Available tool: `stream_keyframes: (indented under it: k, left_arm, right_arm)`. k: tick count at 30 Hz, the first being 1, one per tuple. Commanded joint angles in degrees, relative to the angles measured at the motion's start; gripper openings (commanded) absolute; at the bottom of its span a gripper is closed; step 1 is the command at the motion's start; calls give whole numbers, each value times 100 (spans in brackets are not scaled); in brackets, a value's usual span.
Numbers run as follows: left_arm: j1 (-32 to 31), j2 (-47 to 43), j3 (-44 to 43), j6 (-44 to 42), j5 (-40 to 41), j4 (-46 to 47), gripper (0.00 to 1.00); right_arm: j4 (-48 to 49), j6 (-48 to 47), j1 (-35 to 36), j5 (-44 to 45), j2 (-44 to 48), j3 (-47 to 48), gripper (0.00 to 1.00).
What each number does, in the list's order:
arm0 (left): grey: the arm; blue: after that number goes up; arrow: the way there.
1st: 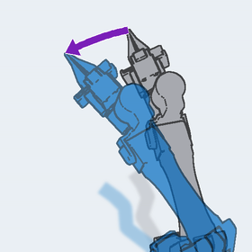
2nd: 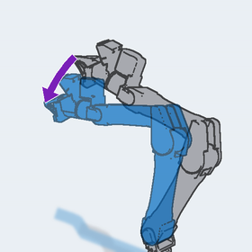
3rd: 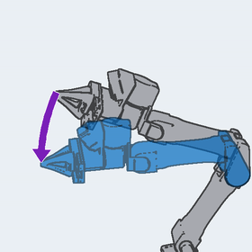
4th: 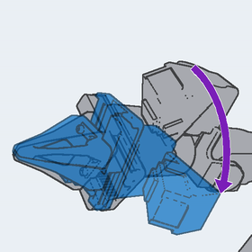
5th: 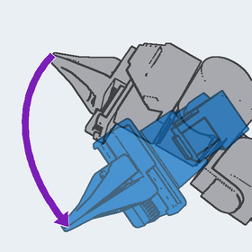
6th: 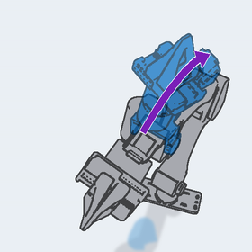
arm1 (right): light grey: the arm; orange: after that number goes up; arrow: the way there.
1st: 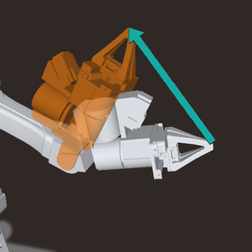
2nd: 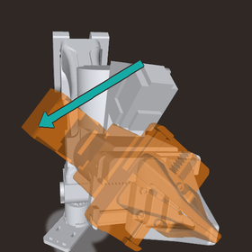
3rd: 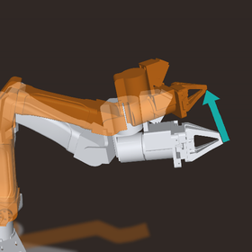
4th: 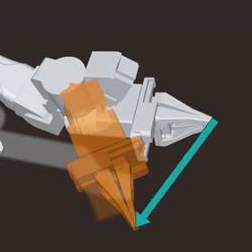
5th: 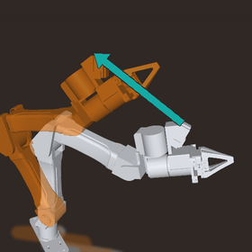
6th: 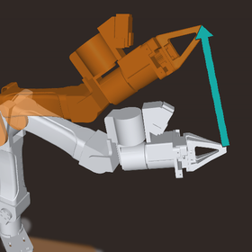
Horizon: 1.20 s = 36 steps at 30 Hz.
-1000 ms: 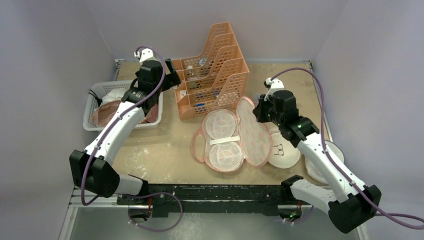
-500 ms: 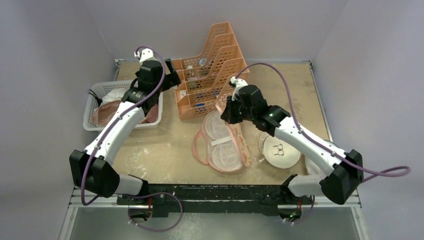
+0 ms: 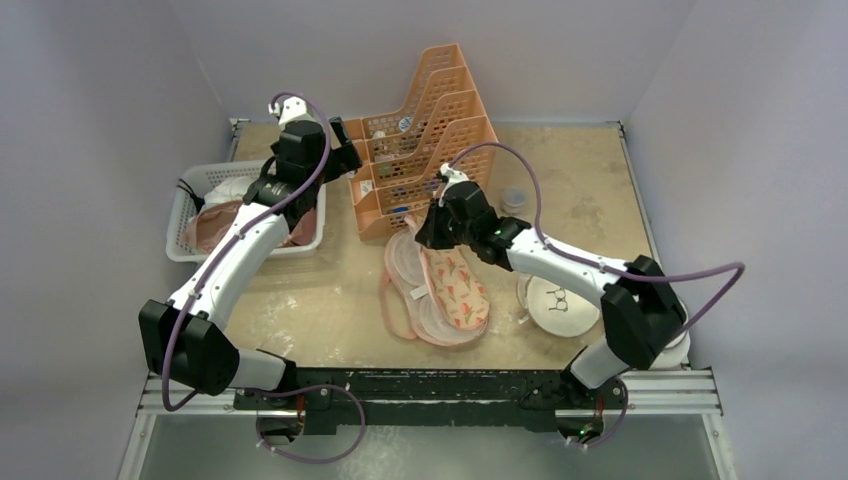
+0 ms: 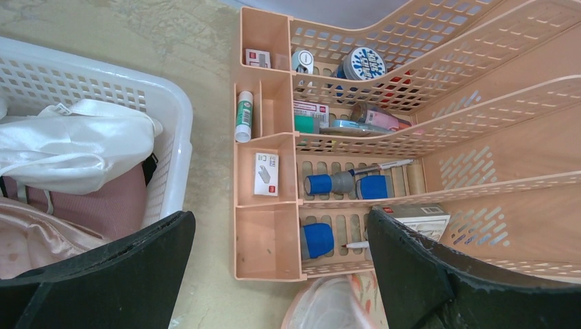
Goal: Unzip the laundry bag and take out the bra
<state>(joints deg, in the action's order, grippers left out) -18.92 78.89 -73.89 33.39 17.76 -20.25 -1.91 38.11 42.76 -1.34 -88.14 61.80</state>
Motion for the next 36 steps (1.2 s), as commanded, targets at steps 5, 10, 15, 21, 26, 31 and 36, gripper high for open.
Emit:
stream_keyframes:
  k: [5,10,15,21,26,31,36]
  left_arm:
    - [-36,-90,-137,27,-77,302,96]
    - [-41,-85,-130,25,-88,302,95]
    - [-38,-59,-125,41,-104,308,96]
    - [-40,-39,-43,61,-183,417,97]
    - [-37,-36,76,32,-240,583,99]
    - [-36,-41,233,-19,-287,799,99]
    - [-47,-54,351,-145,-277,960,100]
  right_arm:
    - [2092,645,265,-515,-441,-561,9]
    - [2696,820,464,-771,-669,-1081,21]
    - [2688,600,496,-692,-318,-1233,48]
    - [2035,1,491,-61,660,-1196,73]
    - [1634,-447,282,558,1305,-1501,91]
    - [1581,-655,-848,171,2122,-2259,98]
    - [1147,-1207,-2292,-83,3287,-2520,100]
